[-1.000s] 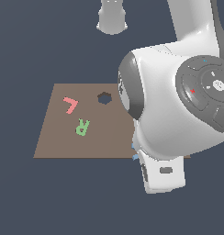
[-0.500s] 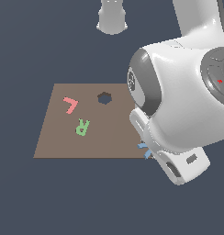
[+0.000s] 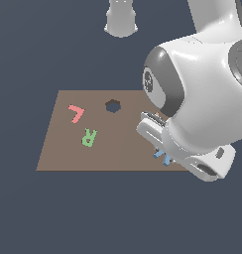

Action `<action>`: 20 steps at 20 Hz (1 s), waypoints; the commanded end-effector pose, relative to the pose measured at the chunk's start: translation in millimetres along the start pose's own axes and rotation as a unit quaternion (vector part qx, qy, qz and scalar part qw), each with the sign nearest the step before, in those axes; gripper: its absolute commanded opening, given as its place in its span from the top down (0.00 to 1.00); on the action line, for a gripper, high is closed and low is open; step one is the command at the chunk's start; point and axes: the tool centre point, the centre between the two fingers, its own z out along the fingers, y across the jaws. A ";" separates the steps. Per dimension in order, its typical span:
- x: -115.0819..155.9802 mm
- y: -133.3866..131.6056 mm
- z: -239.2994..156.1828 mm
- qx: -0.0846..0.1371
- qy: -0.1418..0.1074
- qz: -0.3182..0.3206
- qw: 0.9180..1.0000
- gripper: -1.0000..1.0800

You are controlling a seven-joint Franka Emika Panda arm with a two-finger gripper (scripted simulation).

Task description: Insert a designated object into the corresponding slot on a board.

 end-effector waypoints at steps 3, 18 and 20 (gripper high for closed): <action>7.0 -1.9 -0.4 0.000 0.000 -0.059 0.998 1.00; 15.8 -6.7 -0.5 0.000 0.000 -0.139 0.990 1.00; 15.8 -6.5 0.3 0.000 0.000 -0.137 0.991 1.00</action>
